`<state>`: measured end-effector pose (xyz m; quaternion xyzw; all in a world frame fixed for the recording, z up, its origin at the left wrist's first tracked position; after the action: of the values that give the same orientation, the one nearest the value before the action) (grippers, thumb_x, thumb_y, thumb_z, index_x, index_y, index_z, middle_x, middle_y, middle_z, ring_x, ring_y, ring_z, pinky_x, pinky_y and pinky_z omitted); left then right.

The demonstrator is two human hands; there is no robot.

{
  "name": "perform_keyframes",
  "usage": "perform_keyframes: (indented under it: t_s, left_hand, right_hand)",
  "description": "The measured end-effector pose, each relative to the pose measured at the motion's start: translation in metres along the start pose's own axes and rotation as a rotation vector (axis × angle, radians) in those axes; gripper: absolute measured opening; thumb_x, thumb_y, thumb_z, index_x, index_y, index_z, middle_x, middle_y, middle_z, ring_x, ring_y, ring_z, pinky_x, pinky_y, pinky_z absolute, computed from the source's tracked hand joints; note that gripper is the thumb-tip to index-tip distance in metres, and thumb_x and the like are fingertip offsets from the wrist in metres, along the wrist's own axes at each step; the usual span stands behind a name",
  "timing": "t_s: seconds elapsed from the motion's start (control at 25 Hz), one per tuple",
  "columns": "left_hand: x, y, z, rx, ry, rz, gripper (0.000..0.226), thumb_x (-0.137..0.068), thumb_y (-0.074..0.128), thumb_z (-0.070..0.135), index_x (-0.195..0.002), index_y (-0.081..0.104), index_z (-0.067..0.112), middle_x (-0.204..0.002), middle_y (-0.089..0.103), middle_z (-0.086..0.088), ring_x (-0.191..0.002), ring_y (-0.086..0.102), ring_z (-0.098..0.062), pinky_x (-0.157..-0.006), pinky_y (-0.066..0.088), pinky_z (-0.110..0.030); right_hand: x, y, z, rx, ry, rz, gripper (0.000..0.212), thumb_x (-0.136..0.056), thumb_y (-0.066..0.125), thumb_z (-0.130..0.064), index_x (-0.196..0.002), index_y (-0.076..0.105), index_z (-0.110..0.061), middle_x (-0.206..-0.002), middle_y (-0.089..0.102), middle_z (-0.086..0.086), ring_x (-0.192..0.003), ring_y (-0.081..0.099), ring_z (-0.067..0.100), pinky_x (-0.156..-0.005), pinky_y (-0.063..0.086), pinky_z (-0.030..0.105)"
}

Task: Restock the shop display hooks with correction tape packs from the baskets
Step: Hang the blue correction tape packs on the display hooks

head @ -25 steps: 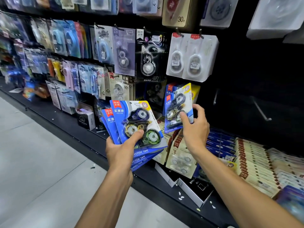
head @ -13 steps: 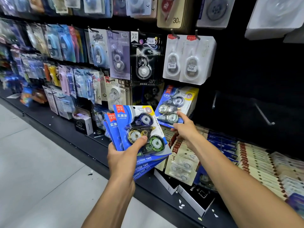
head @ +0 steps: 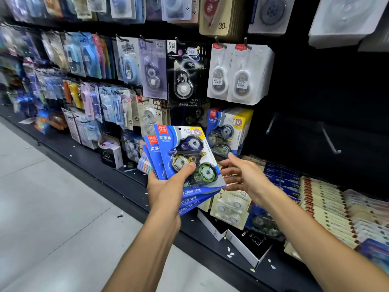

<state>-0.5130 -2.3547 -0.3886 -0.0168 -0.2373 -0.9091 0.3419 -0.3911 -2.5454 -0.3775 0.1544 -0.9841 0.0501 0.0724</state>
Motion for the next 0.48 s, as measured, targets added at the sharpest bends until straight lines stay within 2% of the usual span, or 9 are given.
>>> perform_keyframes:
  t_s: [0.12,0.2,0.36,0.48]
  left_hand:
    - [0.006,0.007,0.001,-0.001,0.009,-0.003,0.056,-0.066,0.095,0.018,-0.114,0.065,0.023,-0.100,0.079,0.002,-0.086,0.077,-0.027,-0.075,0.063,-0.054]
    - [0.008,0.011,0.002,-0.004,0.014,-0.013,0.056,-0.067,0.094,0.018,-0.115,0.066,0.022,-0.101,0.079,0.001,-0.087,0.077,-0.027,-0.077,0.063,-0.055]
    - [0.002,0.006,-0.001,0.023,-0.004,-0.046,0.056,-0.069,0.093,0.033,-0.118,0.068,0.025,-0.103,0.079,0.001,-0.091,0.077,-0.027,-0.083,0.061,-0.057]
    - [-0.007,-0.005,-0.010,0.087,-0.043,0.009,0.042,-0.080,0.086,0.036,-0.115,0.067,0.024,-0.103,0.079,-0.001,-0.089,0.077,-0.030,-0.079,0.061,-0.060]
  right_hand:
    - [0.026,0.025,-0.015,0.185,-0.112,-0.190,0.049,-0.077,0.071,-0.055,-0.106,0.070,-0.016,-0.089,0.072,-0.004,-0.076,0.064,0.008,-0.066,0.053,0.031]
    - [0.030,0.027,-0.017,0.223,-0.131,-0.164,0.052,-0.067,0.080,-0.049,-0.106,0.068,-0.017,-0.092,0.069,-0.002,-0.080,0.063,0.011,-0.063,0.050,0.029]
    - [0.028,0.016,-0.018,0.079,-0.138,-0.065,0.039,-0.082,0.080,-0.024,-0.111,0.063,-0.007,-0.095,0.073,0.007,-0.077,0.067,0.017,-0.057,0.054,0.030]
    - [0.025,0.003,-0.019,-0.113,-0.144,0.002,0.038,-0.088,0.074,-0.019,-0.116,0.054,-0.005,-0.086,0.075,0.005,-0.061,0.068,0.017,-0.046,0.055,0.027]
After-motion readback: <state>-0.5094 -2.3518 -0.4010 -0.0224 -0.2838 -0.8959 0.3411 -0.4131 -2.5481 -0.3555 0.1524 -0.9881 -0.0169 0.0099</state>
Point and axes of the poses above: each hand's wrist, its own x-axis away from the middle knuckle, its own y-axis out of the palm, z = x × y, the point moved 10 cm from there along -x, towards the middle knuckle
